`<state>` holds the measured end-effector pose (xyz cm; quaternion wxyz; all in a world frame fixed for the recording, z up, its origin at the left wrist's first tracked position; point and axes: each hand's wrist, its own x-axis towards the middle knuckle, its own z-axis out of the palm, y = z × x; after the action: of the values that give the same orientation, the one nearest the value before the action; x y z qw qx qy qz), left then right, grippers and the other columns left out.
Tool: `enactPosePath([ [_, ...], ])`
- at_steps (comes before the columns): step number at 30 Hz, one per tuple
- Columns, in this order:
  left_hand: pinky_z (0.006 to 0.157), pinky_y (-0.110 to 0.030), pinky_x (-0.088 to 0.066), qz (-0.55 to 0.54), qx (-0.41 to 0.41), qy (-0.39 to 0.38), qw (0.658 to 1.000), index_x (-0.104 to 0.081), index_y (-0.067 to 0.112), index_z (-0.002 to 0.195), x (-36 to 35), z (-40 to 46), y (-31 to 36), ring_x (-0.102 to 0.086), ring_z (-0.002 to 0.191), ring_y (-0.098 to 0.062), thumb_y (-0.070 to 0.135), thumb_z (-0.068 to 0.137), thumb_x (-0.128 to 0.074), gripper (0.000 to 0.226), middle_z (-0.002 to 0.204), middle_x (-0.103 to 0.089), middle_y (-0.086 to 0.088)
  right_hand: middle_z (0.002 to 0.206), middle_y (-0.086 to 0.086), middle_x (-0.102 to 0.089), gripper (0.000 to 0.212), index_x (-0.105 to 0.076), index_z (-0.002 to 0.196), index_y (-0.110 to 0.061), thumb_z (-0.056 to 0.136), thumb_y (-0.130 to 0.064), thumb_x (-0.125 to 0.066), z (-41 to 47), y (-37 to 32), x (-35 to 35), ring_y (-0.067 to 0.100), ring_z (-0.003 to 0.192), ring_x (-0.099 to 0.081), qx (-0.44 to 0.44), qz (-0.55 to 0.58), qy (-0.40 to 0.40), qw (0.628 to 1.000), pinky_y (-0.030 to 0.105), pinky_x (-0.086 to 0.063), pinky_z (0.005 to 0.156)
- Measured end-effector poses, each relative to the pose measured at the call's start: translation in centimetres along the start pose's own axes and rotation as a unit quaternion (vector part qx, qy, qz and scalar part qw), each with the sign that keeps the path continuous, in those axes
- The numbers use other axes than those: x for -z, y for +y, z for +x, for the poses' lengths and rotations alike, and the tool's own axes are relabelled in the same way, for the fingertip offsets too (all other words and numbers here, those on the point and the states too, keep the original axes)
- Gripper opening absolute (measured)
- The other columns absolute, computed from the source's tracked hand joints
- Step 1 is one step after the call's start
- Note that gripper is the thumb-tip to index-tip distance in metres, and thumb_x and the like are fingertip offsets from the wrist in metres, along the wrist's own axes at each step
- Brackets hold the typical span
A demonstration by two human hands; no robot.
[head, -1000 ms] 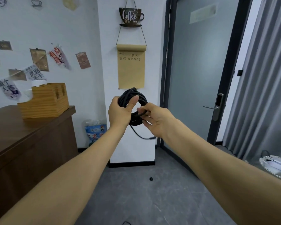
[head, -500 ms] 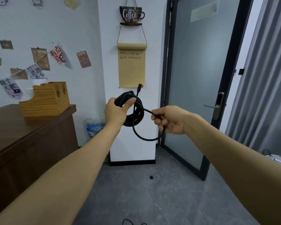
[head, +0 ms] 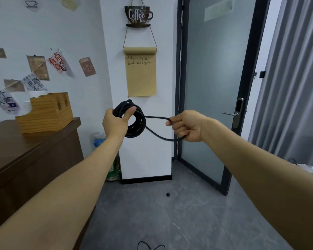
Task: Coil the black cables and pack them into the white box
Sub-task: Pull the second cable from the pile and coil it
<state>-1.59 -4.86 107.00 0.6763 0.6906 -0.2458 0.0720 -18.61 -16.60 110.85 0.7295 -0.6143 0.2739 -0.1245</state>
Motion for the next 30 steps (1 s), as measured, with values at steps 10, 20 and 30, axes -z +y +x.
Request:
enactPosePath([
  [10,0.073,-0.028,-0.039,-0.019,0.032,0.047,0.998,-0.050,0.003,0.112,-1.2,-0.6,1.0,-0.049,0.089,-0.018,0.051,0.078,-0.068,0.061,0.099,-0.052,-0.002,0.048,-0.001,-0.043,0.026,-0.054,0.073,-0.007,0.097,-0.015,-0.048,-0.3,-0.4,0.9,0.007,0.035,-0.029,-0.001,0.022,0.018,1.000,0.016,-0.037,0.039],
  [20,0.072,-0.030,-0.039,-0.045,0.052,0.064,0.996,-0.045,0.009,0.099,-1.2,-1.1,0.2,-0.049,0.088,-0.020,0.051,0.079,-0.066,0.051,0.097,-0.052,-0.004,0.049,0.003,-0.043,0.027,-0.052,0.086,0.003,0.097,0.003,-0.027,-0.2,0.7,-0.5,0.007,0.030,-0.032,0.061,0.363,-0.065,0.927,0.011,-0.033,0.033],
  [30,0.076,-0.030,-0.042,-0.068,0.074,0.069,0.993,-0.047,0.008,0.101,-1.1,-1.1,0.7,-0.050,0.089,-0.019,0.053,0.079,-0.066,0.053,0.098,-0.052,-0.004,0.046,0.004,-0.046,0.026,-0.054,0.087,0.004,0.098,-0.001,-0.032,-0.3,0.9,-0.7,0.005,0.029,-0.032,-0.008,0.249,-0.023,0.968,0.011,-0.031,0.030],
])
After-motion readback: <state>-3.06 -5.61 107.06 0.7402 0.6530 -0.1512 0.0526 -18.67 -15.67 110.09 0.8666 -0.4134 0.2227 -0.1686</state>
